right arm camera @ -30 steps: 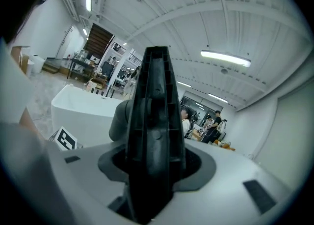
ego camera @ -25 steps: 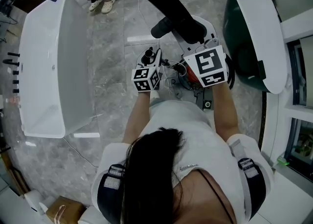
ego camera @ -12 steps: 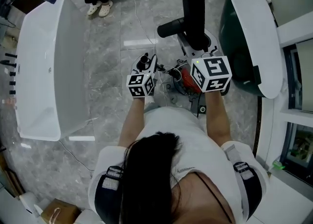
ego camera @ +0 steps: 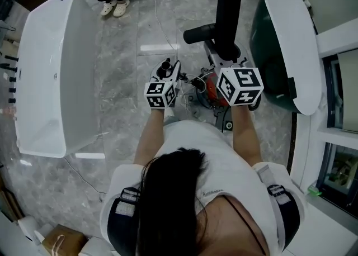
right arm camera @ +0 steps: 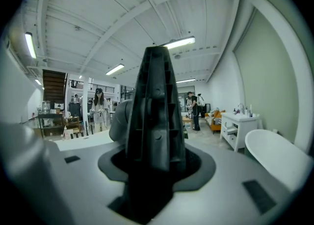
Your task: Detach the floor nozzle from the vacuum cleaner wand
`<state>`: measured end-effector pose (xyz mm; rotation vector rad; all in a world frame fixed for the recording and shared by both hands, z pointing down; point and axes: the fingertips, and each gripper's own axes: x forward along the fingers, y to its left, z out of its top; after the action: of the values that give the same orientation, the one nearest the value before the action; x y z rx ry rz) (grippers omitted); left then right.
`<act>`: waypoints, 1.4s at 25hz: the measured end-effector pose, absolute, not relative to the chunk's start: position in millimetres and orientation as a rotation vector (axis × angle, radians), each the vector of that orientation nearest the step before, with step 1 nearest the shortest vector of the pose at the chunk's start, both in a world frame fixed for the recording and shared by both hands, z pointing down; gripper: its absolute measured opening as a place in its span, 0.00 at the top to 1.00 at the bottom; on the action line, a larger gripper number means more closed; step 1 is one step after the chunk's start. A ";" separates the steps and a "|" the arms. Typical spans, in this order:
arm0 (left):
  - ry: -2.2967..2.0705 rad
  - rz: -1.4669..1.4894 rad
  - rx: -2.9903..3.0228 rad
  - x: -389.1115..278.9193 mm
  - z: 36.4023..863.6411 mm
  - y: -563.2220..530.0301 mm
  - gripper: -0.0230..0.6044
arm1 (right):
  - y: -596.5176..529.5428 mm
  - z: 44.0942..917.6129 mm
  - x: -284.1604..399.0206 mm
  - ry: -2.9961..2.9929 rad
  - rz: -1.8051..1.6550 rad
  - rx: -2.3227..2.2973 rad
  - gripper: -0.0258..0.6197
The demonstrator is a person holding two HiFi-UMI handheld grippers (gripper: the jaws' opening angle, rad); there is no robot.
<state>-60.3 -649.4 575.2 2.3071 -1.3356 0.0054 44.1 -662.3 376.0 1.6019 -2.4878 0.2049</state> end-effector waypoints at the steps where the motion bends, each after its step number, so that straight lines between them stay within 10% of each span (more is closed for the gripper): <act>1: -1.330 -0.002 2.304 -59.7 575.3 -648.7 0.72 | -661.8 375.3 42.0 -2.489 0.196 1.595 0.63; 12: -1.343 -0.061 2.352 -69.3 552.5 -637.4 0.48 | -658.3 377.4 39.1 -2.483 0.179 1.583 0.63; 35: -1.516 -0.284 2.552 -79.4 378.0 -613.7 0.61 | -635.7 396.9 57.7 -2.377 0.172 1.673 0.63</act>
<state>-79.4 -613.7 378.0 2.5520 -1.5164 -0.2843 57.7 -635.7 396.9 1.6734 -2.3770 0.1717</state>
